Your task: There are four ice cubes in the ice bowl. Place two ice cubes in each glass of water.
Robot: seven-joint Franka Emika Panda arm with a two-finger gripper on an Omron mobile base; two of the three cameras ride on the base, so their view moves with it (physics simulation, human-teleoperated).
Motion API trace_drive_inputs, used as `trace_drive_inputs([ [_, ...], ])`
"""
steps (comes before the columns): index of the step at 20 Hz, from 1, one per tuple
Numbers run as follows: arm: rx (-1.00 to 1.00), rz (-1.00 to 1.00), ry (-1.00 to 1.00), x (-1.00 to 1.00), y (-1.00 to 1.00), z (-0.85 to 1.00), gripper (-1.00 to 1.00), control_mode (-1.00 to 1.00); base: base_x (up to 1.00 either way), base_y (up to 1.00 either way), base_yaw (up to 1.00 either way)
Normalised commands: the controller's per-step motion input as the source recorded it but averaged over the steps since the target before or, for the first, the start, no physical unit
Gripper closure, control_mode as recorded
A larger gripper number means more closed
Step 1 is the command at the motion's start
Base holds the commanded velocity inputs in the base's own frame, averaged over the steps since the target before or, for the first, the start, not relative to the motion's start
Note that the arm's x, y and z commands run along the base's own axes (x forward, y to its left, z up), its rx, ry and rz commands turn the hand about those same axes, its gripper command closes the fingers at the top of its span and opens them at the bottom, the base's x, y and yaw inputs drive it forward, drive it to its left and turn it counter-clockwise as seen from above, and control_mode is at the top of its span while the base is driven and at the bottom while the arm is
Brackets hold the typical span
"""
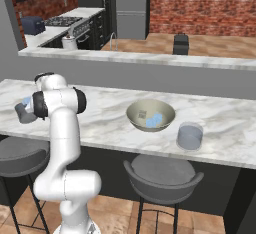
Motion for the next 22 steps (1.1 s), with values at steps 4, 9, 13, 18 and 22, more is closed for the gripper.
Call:
trace_drive_inputs([
  [4, -0.05, 0.0, 0.0, 0.0, 0.24, -0.37, 1.0, -1.0, 0.0, 0.0, 0.0],
  [9, -0.04, 0.0, 0.0, 0.0, 0.17, -0.35, -1.0, -1.0, 0.0, 0.0, 0.0],
  [13, 0.0, 0.0, 0.0, 0.0, 0.0, -0.28, -1.0, -1.0, 0.0, 0.0, 0.0],
  [18, 0.0, 0.0, 0.0, 0.0, -0.03, -0.21, -1.0, -1.0, 0.0, 0.0, 0.0],
  [22, 0.0, 0.0, -0.02, -0.01, -0.14, -0.09, -1.0, -1.0, 0.0, 0.0, 0.0],
])
